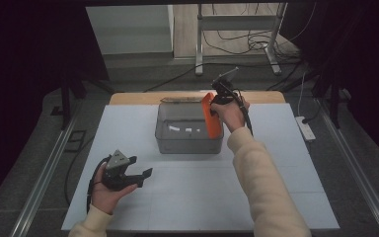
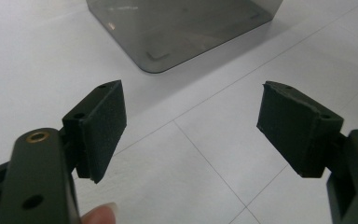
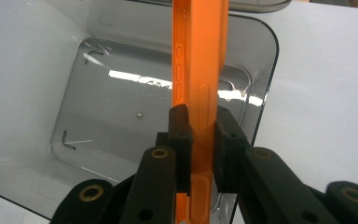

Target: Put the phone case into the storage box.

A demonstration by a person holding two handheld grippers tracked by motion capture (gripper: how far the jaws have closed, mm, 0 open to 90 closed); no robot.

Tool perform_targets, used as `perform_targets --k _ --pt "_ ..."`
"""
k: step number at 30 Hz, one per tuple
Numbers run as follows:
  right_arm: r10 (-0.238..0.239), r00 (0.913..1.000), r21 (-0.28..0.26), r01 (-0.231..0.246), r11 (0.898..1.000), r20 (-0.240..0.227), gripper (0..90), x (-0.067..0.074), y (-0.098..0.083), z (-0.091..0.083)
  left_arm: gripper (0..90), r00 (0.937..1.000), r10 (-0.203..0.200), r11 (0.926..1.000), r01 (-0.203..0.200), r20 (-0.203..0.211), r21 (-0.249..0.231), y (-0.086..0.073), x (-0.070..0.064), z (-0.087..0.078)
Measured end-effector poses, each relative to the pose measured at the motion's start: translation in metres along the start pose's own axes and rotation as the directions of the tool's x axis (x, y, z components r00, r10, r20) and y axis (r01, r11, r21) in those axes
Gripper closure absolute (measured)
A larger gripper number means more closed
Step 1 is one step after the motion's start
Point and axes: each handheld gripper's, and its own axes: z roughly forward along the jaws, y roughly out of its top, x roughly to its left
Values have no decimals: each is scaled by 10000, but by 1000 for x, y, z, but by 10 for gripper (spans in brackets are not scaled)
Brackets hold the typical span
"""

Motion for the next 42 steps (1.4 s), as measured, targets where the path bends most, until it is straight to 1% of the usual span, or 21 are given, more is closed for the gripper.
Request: perform_targets --k 4,8,15,32,42 --pt "-2 10000 107 1 9999 90 793 0 -1 0 237 10000 19 10000 -19 0 2 0 0 0" --pt "94 9998 189 -98 9998 186 793 0 -2 1 238 10000 24 10000 -24 8 10 0 0 0" --pt "157 9995 294 -165 9994 264 792 -2 -4 5 238 10000 40 10000 -40 14 27 0 0 0" --pt "193 9995 499 -206 9985 252 792 -4 -9 19 238 10000 40 10000 -40 8 49 0 0 1" --pt "185 9995 682 -202 9975 263 792 -6 -11 21 238 10000 17 10000 -17 23 38 0 -1 1"
